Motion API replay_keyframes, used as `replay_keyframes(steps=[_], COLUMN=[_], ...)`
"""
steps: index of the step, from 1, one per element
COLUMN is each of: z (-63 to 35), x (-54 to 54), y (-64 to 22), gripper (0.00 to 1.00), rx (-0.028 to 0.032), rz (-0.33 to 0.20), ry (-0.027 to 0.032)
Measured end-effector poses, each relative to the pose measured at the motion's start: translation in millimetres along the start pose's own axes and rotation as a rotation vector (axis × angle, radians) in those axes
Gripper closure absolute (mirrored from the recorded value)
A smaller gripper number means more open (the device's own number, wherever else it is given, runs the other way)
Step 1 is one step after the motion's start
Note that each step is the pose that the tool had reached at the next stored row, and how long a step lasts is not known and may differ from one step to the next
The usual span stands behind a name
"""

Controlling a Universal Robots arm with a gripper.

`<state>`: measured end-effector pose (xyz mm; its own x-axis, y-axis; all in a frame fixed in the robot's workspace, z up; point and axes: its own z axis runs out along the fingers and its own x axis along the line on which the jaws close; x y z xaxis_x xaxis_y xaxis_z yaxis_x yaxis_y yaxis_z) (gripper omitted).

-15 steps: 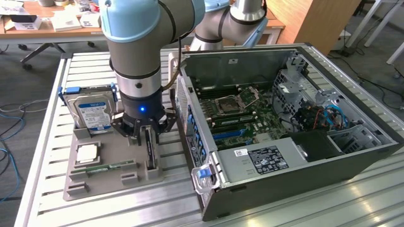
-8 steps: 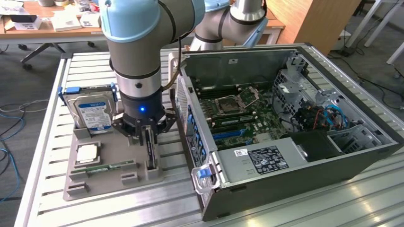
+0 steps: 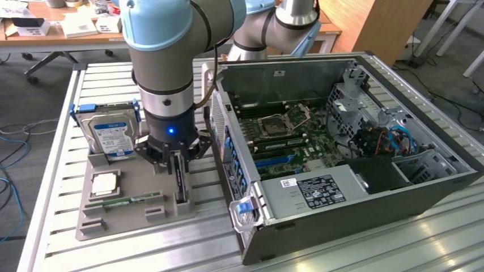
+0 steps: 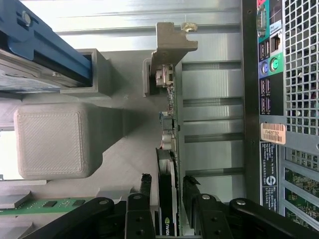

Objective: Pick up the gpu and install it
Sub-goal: 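Pick up the gpu and move the gpu toward the slot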

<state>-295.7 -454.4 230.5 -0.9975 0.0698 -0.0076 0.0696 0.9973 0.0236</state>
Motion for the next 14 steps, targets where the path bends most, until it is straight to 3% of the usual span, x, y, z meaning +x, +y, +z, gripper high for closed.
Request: replay_keyframes(steps=[14], z=[0.6], x=[-0.1], y=[-1.2], gripper=[0.61], rx=[0.0000], rz=[0.000], ry=[0.0000])
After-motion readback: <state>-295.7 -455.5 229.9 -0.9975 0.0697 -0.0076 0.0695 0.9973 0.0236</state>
